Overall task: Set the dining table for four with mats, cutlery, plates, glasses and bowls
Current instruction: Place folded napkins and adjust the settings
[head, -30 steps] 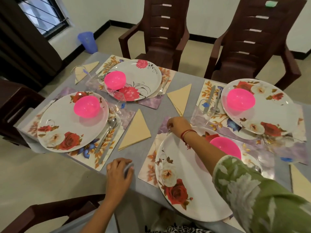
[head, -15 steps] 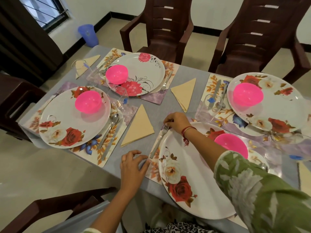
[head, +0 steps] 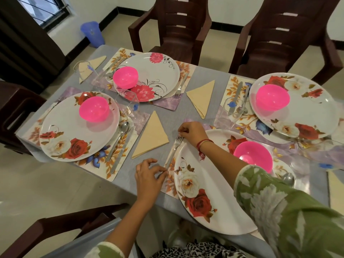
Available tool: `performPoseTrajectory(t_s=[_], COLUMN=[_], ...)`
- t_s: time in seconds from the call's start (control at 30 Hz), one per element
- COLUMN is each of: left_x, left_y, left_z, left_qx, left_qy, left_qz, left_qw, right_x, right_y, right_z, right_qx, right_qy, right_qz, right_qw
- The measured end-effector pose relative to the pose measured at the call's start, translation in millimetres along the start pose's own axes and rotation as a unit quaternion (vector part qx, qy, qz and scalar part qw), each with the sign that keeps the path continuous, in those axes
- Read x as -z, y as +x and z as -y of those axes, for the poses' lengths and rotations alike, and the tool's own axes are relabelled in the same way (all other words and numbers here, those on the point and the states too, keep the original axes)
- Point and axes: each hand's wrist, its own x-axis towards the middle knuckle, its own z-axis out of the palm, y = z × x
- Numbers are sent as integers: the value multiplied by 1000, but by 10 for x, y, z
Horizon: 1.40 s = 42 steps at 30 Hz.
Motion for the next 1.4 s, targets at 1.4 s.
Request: performPoseTrajectory(t_s=[1.4], left_x=[-155], left_y=[-381], left_z=[-216], left_qx=[-290], left_qy=[113], left_qz=[175], left_qw=[934], right_x=[128], right_y=[-2735], right_z=[-1144], right_qx=[341], right_qy=[-338], right_qz=[19], right_qw=[877])
